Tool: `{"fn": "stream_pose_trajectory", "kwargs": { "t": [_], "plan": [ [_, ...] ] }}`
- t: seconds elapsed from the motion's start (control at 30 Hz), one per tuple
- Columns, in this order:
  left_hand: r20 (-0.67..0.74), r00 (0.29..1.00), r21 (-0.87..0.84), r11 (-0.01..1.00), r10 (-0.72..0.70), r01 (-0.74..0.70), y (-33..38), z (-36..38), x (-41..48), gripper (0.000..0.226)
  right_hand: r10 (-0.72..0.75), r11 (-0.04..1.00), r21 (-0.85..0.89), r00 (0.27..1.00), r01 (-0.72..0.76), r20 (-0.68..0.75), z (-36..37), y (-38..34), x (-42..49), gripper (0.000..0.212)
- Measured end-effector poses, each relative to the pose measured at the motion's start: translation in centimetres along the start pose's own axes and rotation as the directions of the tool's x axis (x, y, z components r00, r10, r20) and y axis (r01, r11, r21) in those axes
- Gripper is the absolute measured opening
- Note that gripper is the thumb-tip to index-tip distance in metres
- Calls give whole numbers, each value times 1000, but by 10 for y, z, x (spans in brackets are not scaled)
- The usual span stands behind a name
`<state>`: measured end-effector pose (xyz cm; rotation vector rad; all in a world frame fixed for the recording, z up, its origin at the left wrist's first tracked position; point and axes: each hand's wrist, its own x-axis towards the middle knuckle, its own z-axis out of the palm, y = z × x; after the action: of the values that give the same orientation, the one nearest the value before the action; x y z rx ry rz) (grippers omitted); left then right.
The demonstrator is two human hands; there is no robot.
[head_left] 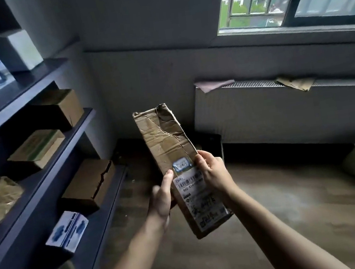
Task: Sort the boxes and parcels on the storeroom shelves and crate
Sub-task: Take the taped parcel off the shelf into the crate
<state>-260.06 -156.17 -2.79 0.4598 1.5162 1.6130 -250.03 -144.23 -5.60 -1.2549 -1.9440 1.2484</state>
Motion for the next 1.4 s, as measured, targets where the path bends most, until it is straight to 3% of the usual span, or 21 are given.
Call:
{"fn": "stream_pose_trajectory", "kwargs": {
  "t": [0.37,0.6,0.77,0.9,0.93,1.03,1.1,1.23,1.4],
  "plan": [
    [-106,990,-47,995,-93,88,0,85,202,30,-23,994,-101,984,42,179,-29,31,225,60],
    [-175,971,-99,984,-161,145,-16,103,347,54,29,989,-147,969,7,247,-3,77,364,60],
    [-198,899,-147,918,-392,368,-42,111,448,74,104,982,-177,960,-59,260,18,110,456,41],
    [-219,853,-119,881,-473,458,-61,116,515,90,163,979,-161,950,-123,265,33,142,508,31],
    [-215,852,-71,878,-477,473,-66,118,531,83,186,977,-150,950,-151,249,36,151,519,32],
    [-207,867,74,877,-453,475,-88,132,582,26,286,958,-84,941,-275,182,41,183,547,30],
    [-179,888,171,876,-423,452,-114,143,614,10,364,931,-70,922,-357,133,43,210,564,28],
    [-168,880,235,849,-444,473,-179,167,666,19,416,909,-79,905,-409,92,46,279,598,27],
    [-157,848,253,810,-506,530,-261,204,711,12,476,878,-92,878,-470,55,45,376,633,26]
  ]
}}
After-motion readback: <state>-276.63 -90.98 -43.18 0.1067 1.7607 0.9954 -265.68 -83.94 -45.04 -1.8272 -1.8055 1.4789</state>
